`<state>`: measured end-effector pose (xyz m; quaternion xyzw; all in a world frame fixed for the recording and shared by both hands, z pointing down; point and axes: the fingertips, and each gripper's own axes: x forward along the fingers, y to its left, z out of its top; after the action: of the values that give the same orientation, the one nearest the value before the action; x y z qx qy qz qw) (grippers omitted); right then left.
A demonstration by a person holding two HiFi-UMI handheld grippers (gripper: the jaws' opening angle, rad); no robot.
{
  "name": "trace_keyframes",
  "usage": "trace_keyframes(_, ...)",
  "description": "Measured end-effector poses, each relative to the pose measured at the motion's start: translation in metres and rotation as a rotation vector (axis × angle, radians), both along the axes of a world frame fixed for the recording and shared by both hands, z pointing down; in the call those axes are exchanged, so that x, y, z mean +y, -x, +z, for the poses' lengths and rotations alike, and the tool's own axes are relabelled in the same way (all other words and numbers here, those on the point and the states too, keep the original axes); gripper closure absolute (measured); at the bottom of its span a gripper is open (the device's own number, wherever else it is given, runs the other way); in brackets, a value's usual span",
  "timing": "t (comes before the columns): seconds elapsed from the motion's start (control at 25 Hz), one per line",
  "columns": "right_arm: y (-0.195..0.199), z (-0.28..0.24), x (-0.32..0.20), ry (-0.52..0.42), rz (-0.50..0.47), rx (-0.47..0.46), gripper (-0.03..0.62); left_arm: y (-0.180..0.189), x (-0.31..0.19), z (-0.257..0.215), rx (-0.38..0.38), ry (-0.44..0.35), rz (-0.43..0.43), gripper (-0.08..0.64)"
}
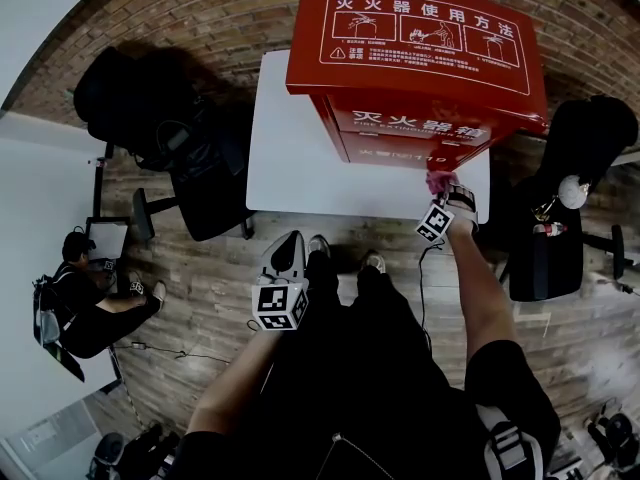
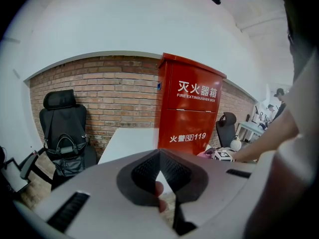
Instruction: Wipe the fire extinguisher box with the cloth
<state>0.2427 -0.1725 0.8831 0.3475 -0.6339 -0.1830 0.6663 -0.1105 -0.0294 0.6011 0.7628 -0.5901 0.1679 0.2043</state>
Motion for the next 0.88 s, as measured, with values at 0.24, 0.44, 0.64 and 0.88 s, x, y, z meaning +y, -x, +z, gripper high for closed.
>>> trace_keyframes(0.24,0.002,-0.014,-0.001,-0.060,0.009,-0.013,0.469,0.001,0.003,-0.003,-0.002,-0.006,0.000,0.541)
trace_keyframes(0.44,0.002,-0.029,-0.003,-0.095,0.005,-0.013,0.469,-0.004,0.003,-0.004,0.005,-0.015,0.013,0.541)
trace_keyframes(0.64,0.003,-0.041,-0.003,-0.124,0.002,-0.018,0.469,-0.012,0.004,-0.004,0.010,-0.013,0.029,0.541)
trace_keyframes(0.88,0.004,-0.058,-0.002,-0.159,-0.005,-0.022,0.469,-0.018,0.001,-0.007,0.019,-0.033,0.038,0.541)
